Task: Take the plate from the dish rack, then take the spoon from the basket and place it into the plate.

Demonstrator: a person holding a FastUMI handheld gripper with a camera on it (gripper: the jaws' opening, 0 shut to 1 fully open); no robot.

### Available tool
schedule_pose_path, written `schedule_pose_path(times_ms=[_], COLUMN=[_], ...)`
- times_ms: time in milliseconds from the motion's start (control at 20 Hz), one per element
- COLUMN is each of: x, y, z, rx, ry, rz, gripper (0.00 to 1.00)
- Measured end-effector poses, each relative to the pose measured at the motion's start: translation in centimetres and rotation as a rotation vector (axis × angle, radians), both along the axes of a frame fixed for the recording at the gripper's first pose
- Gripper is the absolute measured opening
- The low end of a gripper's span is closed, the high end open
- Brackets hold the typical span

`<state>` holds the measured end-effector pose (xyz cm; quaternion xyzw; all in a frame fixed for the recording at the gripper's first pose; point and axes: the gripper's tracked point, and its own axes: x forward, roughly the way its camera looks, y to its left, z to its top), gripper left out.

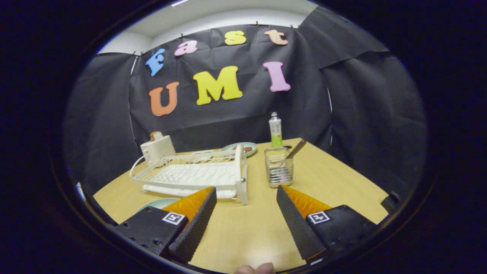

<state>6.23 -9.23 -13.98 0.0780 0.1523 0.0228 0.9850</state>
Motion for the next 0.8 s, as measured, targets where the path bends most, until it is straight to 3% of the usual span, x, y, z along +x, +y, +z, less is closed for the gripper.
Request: schedule_pose_path(times_ms=[100,350,800], x=[0.4,4.6,15.1], y=[-2.7,-6.3,-7.6], z=[-0.1,0.7,-1.0], rx=[-0.019,0.016,0.136], ry=[-0.039,-0.116,-0.025], rz=[-0.058,-0.083,0.014], gripper=[1.00,1.00,0.98])
